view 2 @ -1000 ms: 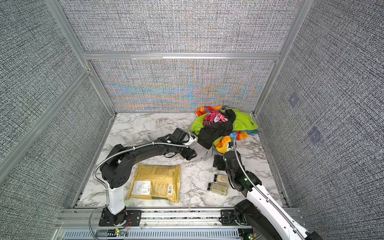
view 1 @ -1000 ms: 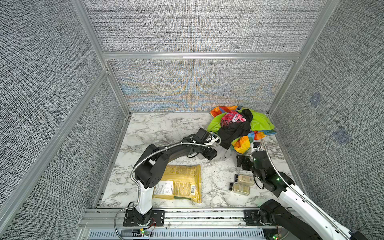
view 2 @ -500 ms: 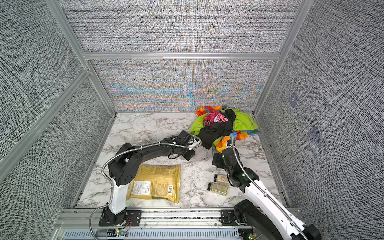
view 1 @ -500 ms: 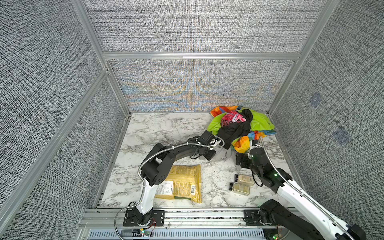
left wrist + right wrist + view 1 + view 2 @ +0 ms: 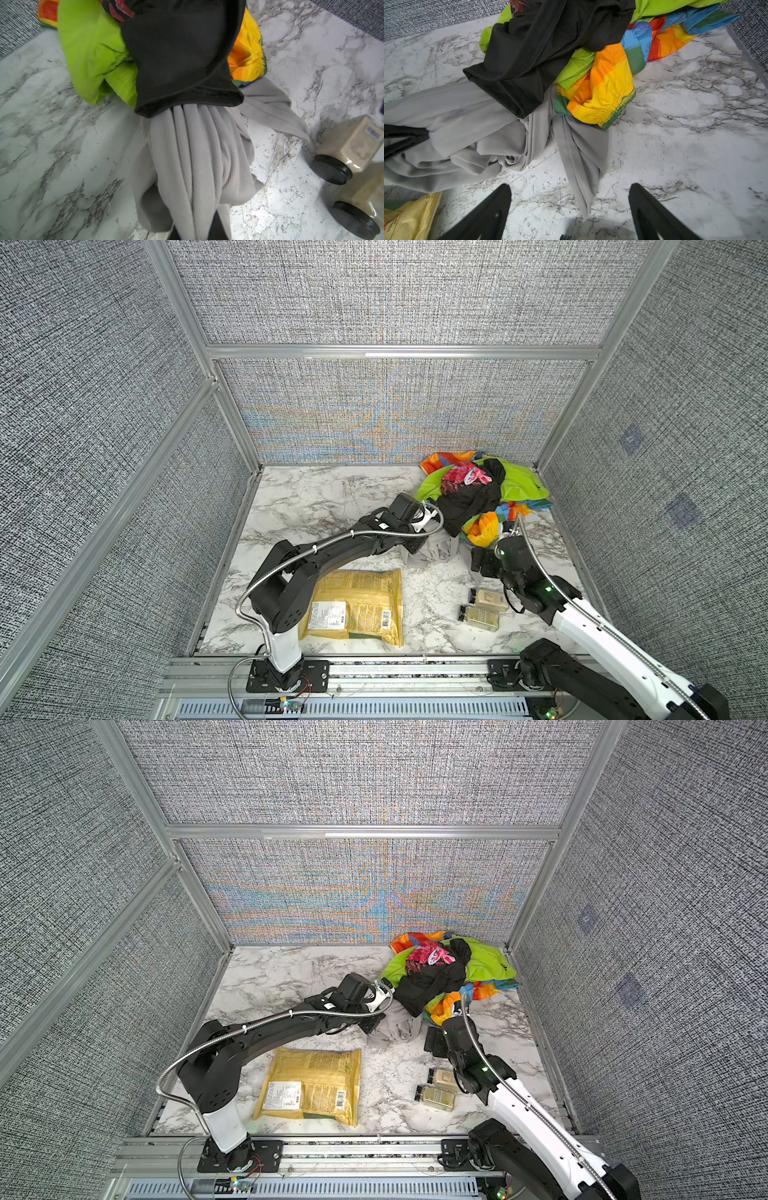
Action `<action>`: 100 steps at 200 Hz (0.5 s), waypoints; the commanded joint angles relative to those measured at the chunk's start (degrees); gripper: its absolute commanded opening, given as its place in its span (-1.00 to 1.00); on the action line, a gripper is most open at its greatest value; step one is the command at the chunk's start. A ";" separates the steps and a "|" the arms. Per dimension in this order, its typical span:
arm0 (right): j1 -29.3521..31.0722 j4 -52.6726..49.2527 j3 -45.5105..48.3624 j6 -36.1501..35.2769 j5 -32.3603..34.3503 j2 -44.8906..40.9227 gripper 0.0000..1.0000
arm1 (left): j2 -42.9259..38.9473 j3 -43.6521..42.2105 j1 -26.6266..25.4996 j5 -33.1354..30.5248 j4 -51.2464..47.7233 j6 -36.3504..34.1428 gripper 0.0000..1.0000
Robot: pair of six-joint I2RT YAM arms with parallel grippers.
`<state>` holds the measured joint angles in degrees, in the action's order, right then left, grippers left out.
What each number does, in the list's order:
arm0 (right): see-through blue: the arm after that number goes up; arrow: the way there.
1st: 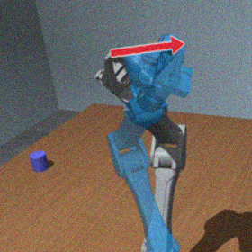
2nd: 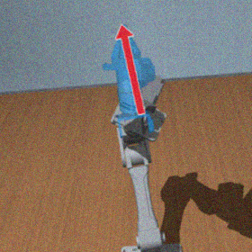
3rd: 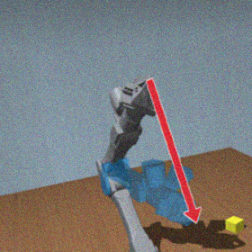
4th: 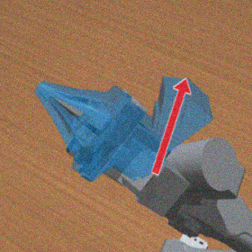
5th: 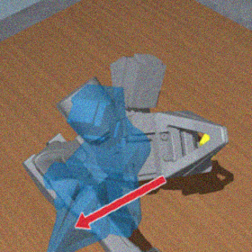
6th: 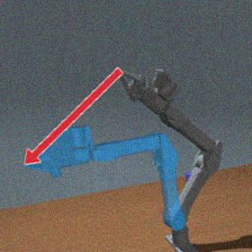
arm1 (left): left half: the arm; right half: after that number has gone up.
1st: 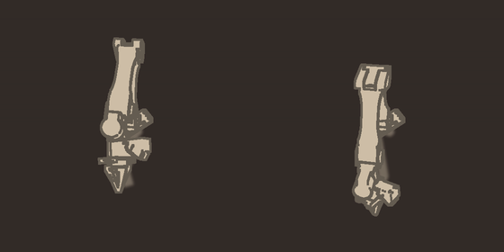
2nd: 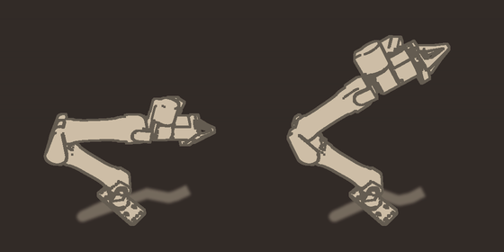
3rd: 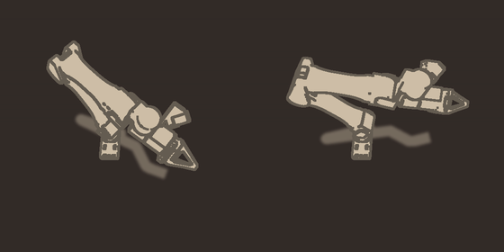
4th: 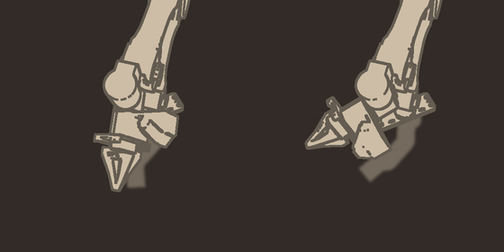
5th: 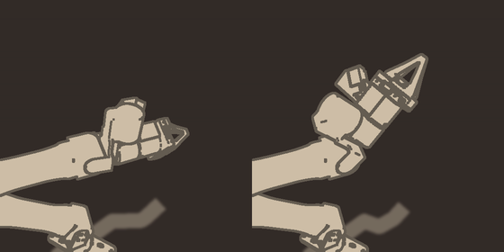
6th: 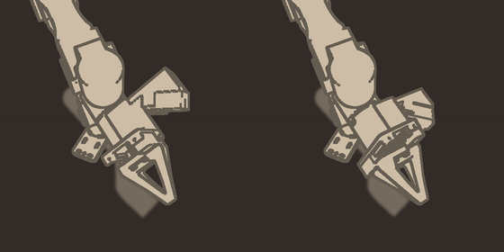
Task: Pick out a specific cloth from the pile
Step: 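Reach the left gripper to the grey cloth under the pile and grasp it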
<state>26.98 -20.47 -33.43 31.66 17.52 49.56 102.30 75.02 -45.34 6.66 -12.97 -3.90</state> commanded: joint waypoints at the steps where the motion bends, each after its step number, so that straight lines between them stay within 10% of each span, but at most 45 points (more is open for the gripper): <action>1: 0.00 1.14 0.50 0.64 0.58 -0.08 0.86 | -2.37 -0.87 0.08 -0.93 4.47 -0.34 -0.90; 100: 0.00 2.65 1.19 1.93 -0.29 0.72 0.86 | -9.65 -1.54 0.69 -0.27 10.38 4.08 -0.90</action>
<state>26.98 -19.18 -31.64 33.19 17.26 50.35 93.84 71.88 -44.80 6.63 -8.08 -1.93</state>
